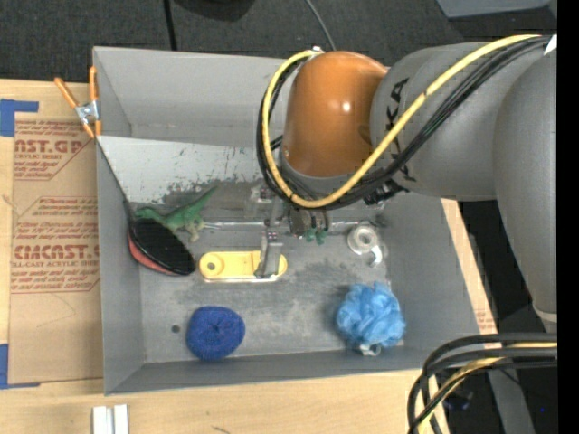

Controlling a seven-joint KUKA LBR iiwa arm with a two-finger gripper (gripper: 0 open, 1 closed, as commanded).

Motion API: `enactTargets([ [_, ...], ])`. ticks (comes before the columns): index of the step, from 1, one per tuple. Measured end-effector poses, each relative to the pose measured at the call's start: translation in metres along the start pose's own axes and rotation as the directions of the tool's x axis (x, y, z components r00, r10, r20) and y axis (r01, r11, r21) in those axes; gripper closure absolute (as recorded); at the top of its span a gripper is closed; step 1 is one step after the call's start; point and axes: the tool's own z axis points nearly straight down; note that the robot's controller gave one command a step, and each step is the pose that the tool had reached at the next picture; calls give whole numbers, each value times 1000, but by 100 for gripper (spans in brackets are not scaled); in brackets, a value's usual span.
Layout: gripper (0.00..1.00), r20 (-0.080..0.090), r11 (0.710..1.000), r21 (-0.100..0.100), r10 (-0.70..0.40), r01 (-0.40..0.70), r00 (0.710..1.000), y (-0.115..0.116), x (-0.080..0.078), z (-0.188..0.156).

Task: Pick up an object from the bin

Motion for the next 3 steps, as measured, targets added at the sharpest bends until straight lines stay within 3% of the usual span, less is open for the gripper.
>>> enactTargets([
  [1,0,12,986,0,-168,168,986,2,-3,38],
  [2,0,9,999,-2,-37,37,999,1,-13,83],
  [3,100,16,993,-2,-122,122,992,32,-21,119],
])
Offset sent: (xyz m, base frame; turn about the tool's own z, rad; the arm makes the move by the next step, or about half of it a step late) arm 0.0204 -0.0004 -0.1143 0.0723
